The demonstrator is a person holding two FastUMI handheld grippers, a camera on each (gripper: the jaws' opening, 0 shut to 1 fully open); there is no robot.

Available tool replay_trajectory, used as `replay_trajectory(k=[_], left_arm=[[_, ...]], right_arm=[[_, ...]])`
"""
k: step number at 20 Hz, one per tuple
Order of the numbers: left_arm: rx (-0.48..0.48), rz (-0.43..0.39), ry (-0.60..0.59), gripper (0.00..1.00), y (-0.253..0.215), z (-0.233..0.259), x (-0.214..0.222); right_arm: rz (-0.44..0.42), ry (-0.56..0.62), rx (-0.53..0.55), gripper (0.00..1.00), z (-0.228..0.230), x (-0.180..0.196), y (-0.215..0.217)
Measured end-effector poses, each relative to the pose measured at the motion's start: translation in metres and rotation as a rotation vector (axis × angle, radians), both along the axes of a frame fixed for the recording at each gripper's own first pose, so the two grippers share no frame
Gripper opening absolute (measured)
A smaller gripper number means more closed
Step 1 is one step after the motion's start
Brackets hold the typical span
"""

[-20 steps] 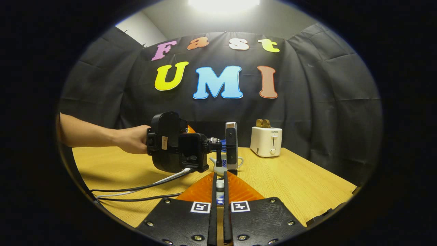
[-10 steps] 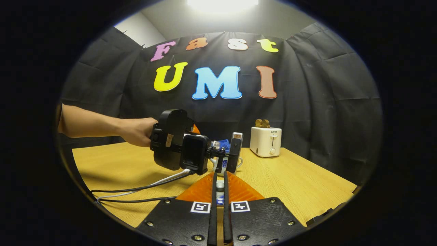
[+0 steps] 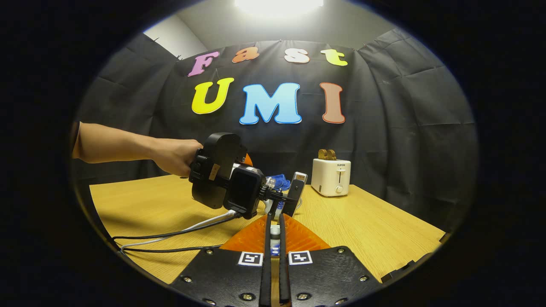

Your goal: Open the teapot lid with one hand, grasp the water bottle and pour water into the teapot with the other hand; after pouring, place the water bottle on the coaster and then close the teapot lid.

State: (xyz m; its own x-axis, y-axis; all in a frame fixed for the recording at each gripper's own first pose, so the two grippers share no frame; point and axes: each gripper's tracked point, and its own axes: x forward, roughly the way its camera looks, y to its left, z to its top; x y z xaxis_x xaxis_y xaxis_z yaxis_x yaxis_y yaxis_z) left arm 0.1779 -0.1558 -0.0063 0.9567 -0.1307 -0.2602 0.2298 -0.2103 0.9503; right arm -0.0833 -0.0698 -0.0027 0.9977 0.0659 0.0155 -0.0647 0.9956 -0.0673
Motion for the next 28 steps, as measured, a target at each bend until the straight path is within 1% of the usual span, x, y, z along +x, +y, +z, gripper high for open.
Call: replay_trajectory(k=[7, 14, 28], left_arm=[[0.067, -0.003, 0.021, 0.87, -0.002, -0.004, -0.002], [0.148, -0.011, -0.025, 0.86, -0.005, 0.004, -0.001], [0.246, -0.031, -0.059, 0.86, -0.01, 0.014, -0.002]], right_arm=[[0.002, 0.004, 0.0, 0.07, 0.0, 0.0, 0.0], [-0.001, 0.004, -0.004, 0.07, 0.0, 0.0, -0.001], [-0.004, -0.002, -0.013, 0.07, 0.003, -0.001, -0.001]])
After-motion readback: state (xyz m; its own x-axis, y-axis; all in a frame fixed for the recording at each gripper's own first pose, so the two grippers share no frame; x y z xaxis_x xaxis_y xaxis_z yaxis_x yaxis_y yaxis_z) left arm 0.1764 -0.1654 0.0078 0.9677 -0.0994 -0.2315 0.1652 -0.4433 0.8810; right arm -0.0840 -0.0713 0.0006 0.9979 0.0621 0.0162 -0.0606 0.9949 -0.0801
